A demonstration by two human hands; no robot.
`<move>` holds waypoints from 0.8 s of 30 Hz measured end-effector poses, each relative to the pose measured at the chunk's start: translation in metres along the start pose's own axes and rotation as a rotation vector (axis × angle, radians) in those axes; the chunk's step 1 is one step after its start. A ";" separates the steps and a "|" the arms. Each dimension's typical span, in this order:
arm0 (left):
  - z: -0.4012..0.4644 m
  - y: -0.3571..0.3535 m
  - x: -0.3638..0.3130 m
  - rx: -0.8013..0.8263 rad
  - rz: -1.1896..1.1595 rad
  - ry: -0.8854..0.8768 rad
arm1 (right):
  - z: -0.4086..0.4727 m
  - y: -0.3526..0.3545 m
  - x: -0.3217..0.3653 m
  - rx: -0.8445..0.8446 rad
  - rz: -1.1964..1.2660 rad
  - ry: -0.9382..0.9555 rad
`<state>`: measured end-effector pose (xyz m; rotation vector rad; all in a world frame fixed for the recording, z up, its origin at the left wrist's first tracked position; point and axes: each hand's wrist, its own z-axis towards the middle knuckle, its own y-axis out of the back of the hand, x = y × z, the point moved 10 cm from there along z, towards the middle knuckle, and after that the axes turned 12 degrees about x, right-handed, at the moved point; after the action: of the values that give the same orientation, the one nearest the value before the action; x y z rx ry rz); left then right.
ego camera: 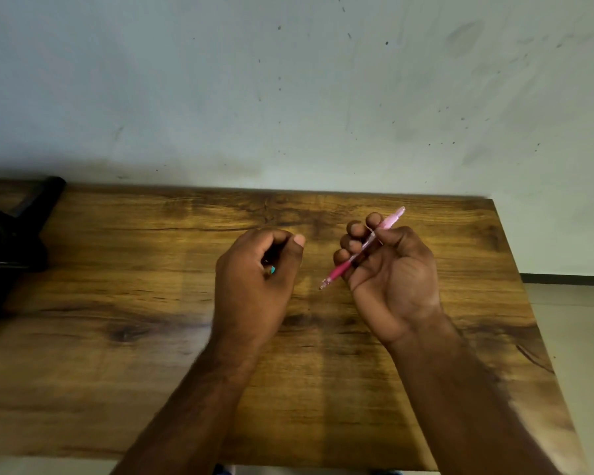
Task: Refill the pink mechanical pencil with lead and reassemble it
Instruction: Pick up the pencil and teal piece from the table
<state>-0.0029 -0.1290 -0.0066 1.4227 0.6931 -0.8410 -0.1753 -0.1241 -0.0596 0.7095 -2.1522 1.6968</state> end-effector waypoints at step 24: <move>0.001 -0.008 0.006 0.031 -0.003 -0.024 | 0.001 0.011 0.020 -0.001 0.180 0.171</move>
<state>-0.0061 -0.1306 -0.0156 1.4376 0.6668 -0.8734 -0.1977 -0.1273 -0.0579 0.3632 -2.1508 1.7733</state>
